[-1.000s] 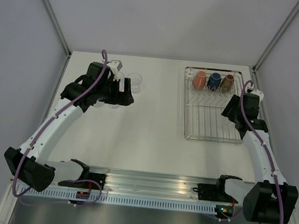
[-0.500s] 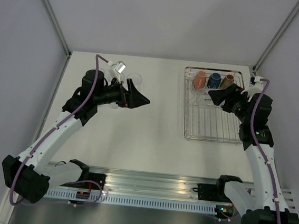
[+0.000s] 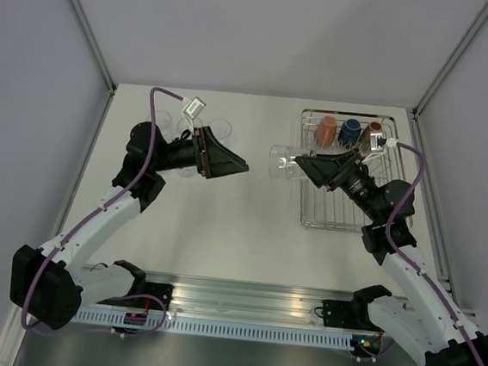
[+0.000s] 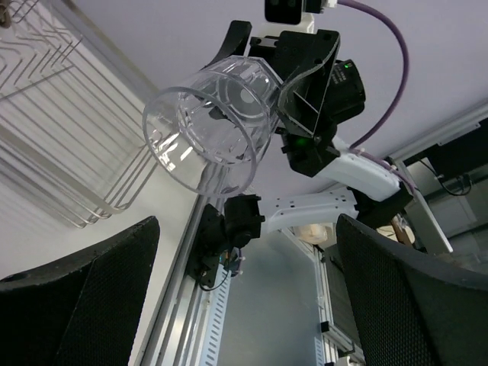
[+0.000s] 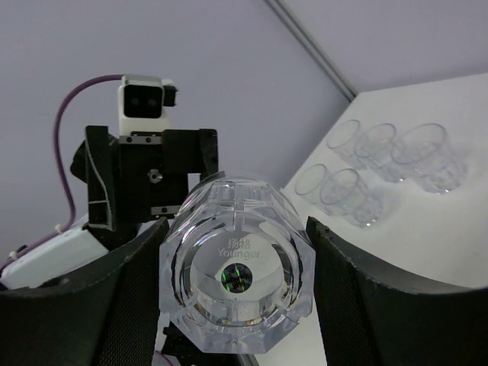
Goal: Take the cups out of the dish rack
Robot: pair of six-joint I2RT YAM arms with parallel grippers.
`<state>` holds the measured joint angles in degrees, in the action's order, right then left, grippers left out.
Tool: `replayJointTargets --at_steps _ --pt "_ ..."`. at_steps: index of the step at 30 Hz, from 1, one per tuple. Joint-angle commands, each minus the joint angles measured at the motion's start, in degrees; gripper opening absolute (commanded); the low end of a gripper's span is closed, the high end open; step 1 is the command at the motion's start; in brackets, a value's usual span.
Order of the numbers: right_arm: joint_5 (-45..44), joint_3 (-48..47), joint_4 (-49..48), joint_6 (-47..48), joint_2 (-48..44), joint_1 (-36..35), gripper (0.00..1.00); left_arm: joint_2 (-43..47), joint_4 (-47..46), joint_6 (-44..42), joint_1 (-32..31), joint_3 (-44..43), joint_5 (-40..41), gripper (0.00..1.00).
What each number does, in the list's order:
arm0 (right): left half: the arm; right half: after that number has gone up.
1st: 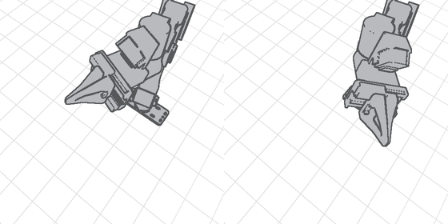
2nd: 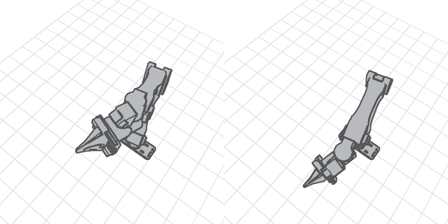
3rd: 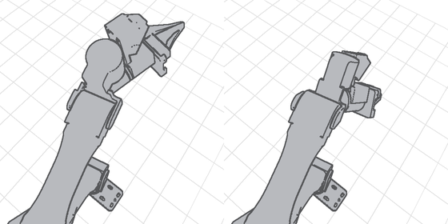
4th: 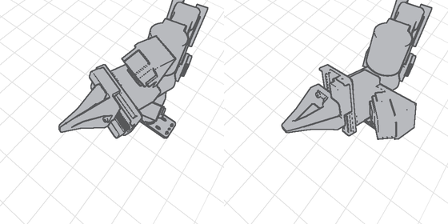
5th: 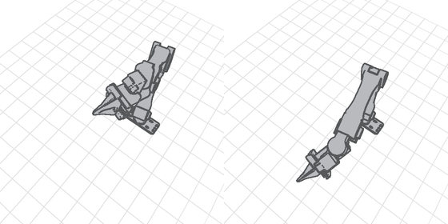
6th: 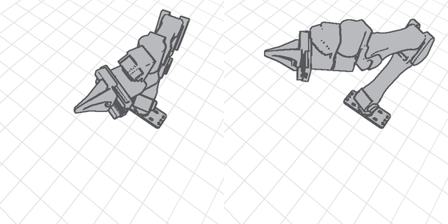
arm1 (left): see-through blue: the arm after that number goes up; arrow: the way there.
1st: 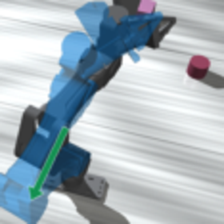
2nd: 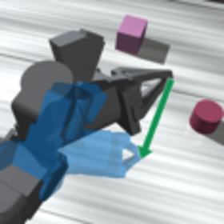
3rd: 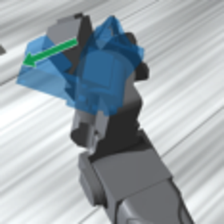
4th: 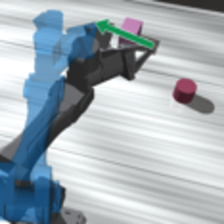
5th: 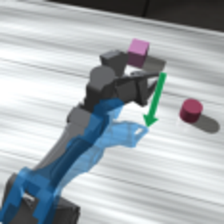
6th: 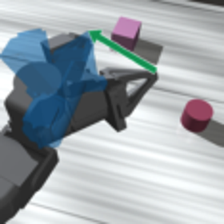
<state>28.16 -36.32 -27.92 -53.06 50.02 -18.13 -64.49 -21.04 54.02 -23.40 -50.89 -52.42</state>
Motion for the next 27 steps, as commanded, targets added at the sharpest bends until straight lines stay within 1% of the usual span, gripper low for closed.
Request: replayJointTargets --at_steps 1,7,8,10,11,13,14,15,16,19,20,22,23,25,26,27 --pt "-1.9 0.3 -17.9 -4.4 1.2 -3.5 0.39 -0.3 -12.6 7.2 -0.2 1.0 -4.6 0.99" --pt "-5.9 -0.8 -20.8 -2.6 5.7 -10.0 0.39 -1.2 -21.7 14.9 -0.2 1.8 -5.9 0.98" --pt "-6.5 -0.9 -21.4 -2.1 6.2 -11.0 0.39 -1.4 -24.0 15.8 -0.3 1.8 -6.1 0.97" --pt "-7.7 -1.8 -21.8 -0.4 8.2 -13.6 0.39 -2.2 -26.5 18.3 -0.4 1.8 -6.5 0.94" --pt "-8.0 -2.2 -21.9 0.1 8.7 -14.3 0.39 -2.3 -27.6 19.1 -0.6 1.9 -6.6 0.9" --pt "-8.1 -3.1 -22.9 0.4 10.4 -16.0 0.39 -2.8 -29.2 20.1 -0.9 1.9 -7.0 0.87" --pt "-8.0 -3.3 -24.2 0.3 11.7 -16.4 0.39 -2.9 -29.5 20.2 -0.9 1.9 -7.0 0.81" --pt "-7.9 -3.7 -24.8 0.2 12.3 -16.8 0.39 -2.9 -29.8 20.3 -0.9 2.0 -7.0 0.78" --pt "-7.5 -3.8 -26.1 0.1 12.9 -17.2 0.39 -2.9 -30.0 20.5 -0.9 2.2 -7.1 0.68" --pt "-7.2 -4.6 -27.4 -0.3 14.8 -17.4 0.39 -2.8 -30.1 20.5 -0.9 2.3 -7.4 0.52" --pt "-6.9 -4.8 -28.4 -0.6 15.5 -17.6 0.39 -2.7 -30.1 20.5 -0.9 2.3 -7.4 0.42" --pt "-6.5 -5.3 -29.6 -1.3 16.3 -17.5 0.4 -2.8 -29.8 20.3 -0.9 1.9 -7.5 0.3" --pt "-6.4 -5.3 -29.8 -1.4 16.8 -17.5 0.39 -2.9 -29.2 20.1 -0.9 1.9 -7.5 0.18" --pt "-6.2 -5.7 -29.9 -1.3 17.0 -17.5 0.4 -2.9 -28.2 19.0 -0.9 1.5 -7.3 0.02" --pt "-6.2 -5.8 -29.8 -1.2 17.0 -17.5 0.41 -2.7 -26.0 18.2 -0.9 1.2 -7.0 0.02" --pt "-6.2 -5.8 -29.6 -1.0 16.9 -17.5 0.47 -2.6 -24.9 16.4 -0.9 1.0 -6.4 0.02"
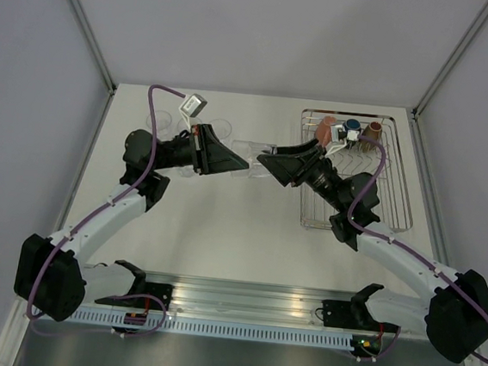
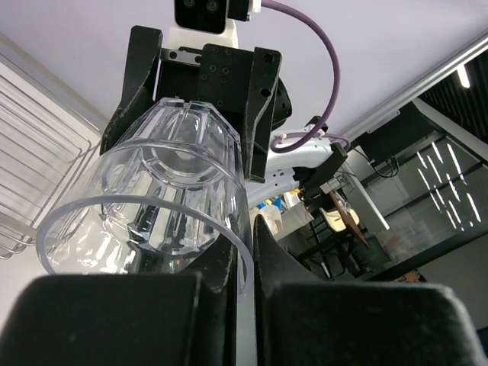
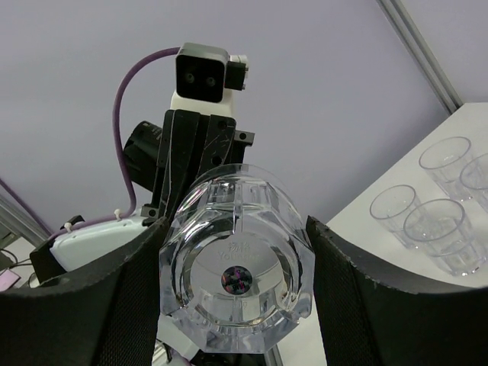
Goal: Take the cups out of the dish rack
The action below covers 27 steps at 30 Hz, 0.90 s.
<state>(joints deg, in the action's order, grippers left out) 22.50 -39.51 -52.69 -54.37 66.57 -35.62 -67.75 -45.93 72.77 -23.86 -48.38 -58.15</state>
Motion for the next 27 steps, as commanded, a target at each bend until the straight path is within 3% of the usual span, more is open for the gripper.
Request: replayJointTargets --at_steps 1,5,6,12,16,19,27 --pt "-0.6 -2.5 -4.7 1.4 0.1 -0.1 0.53 1.0 2.0 -3.6 -0.5 -1.8 -0.1 0.02" --pt "-2.5 -3.6 5.3 7.5 -2.3 0.1 0.84 3.5 19.4 -13.9 -0.5 -4.3 5.1 0.02" --pt "-3.1 -4.3 7.7 9.4 -2.9 0.2 0.98 4.5 23.0 -18.9 -0.5 -5.1 7.9 0.02" --pt "-13.3 -8.3 31.7 19.3 -10.0 1.2 0.98 4.6 49.3 -35.7 -0.5 -12.9 22.2 0.02" --pt "-24.7 -12.9 50.0 25.0 -14.8 1.3 0.98 1.2 59.7 -41.6 -0.6 -19.2 31.3 0.02" --pt "-30.2 -15.8 58.6 28.1 -16.3 1.3 0.98 -2.3 69.1 -45.8 -0.6 -25.0 39.3 0.02" --pt "-34.3 -18.6 69.2 32.7 -20.3 1.3 0.98 -18.2 84.9 -56.8 -2.2 -38.8 51.9 0.02"
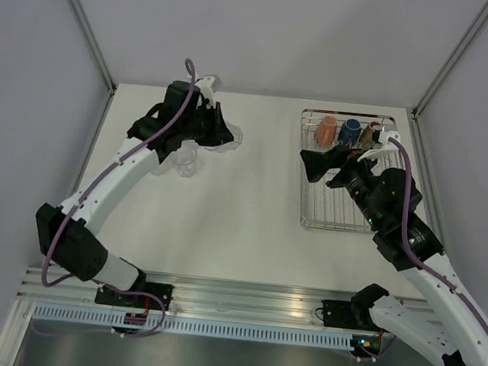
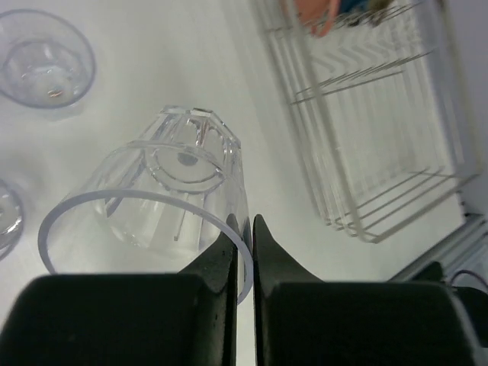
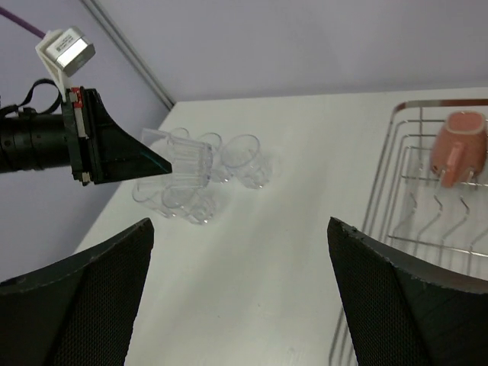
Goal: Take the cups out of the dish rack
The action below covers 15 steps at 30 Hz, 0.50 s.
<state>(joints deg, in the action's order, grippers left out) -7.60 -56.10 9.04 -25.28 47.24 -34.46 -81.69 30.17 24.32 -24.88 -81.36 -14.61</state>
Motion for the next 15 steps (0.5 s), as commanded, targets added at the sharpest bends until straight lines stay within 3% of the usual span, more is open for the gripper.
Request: replayJointTargets --at_steps 1,9,15 --pt "-5.1 -2.2 9.2 4.0 -2.0 0.1 0.98 -5.5 9.9 -9.4 -1.4 -8.2 9.2 0.02" --pt "-12.4 -5.9 20.6 5.9 -5.1 0.1 0.98 -20.4 21.7 -14.8 -2.4 -18.1 14.3 0.02" --pt "-13.8 -6.0 23.3 7.3 -6.7 0.1 0.98 -28.9 26.9 -16.1 -2.7 -23.5 16.8 0.02"
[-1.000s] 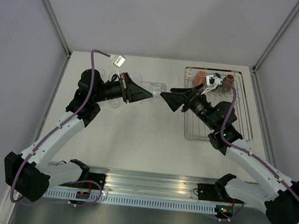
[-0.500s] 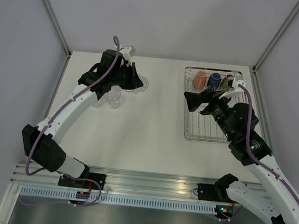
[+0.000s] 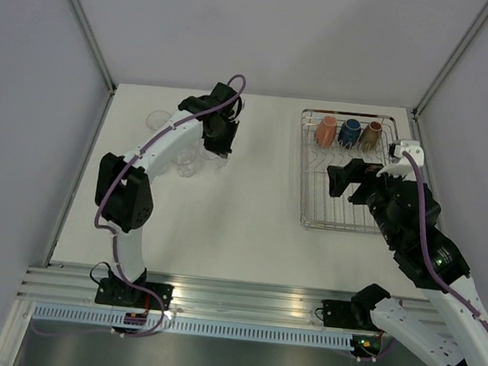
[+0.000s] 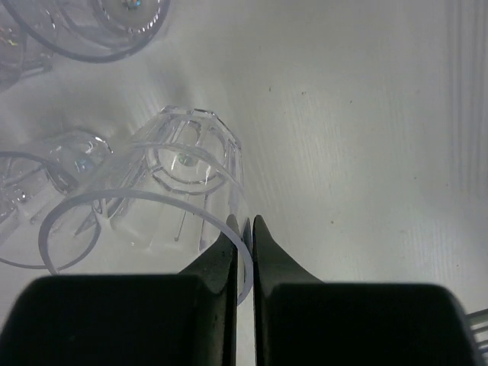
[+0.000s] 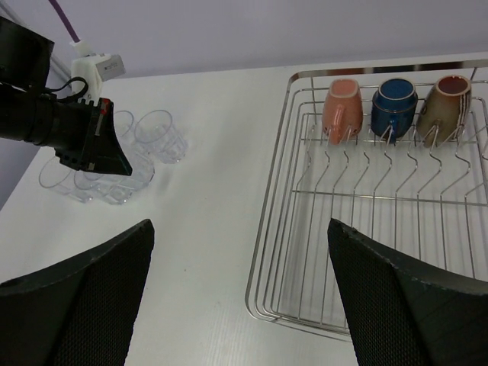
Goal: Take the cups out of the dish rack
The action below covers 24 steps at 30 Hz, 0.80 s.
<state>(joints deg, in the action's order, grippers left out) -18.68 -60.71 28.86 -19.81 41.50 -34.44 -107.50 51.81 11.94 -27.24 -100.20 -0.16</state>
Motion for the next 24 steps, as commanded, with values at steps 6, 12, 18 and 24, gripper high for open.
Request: replayJointTargets --at_steps 6,12,18,24 --pt "-3.2 -0.4 5.1 2.1 -1.9 0.1 0.98 -8.6 7.5 -5.5 -0.4 -8.2 3.0 0.02" --pt "-3.1 0.3 5.7 2.2 -1.6 0.1 0.98 -14.0 8.2 -6.6 -0.4 -10.8 2.3 0.02" --pt "-2.6 1.0 5.6 2.2 -1.6 0.1 0.98 -18.3 9.6 -6.9 -0.4 -14.2 3.0 0.02" --pt "-3.0 1.1 5.5 2.4 -1.3 0.1 0.98 -20.0 11.2 -6.5 -0.4 -15.9 3.3 0.07"
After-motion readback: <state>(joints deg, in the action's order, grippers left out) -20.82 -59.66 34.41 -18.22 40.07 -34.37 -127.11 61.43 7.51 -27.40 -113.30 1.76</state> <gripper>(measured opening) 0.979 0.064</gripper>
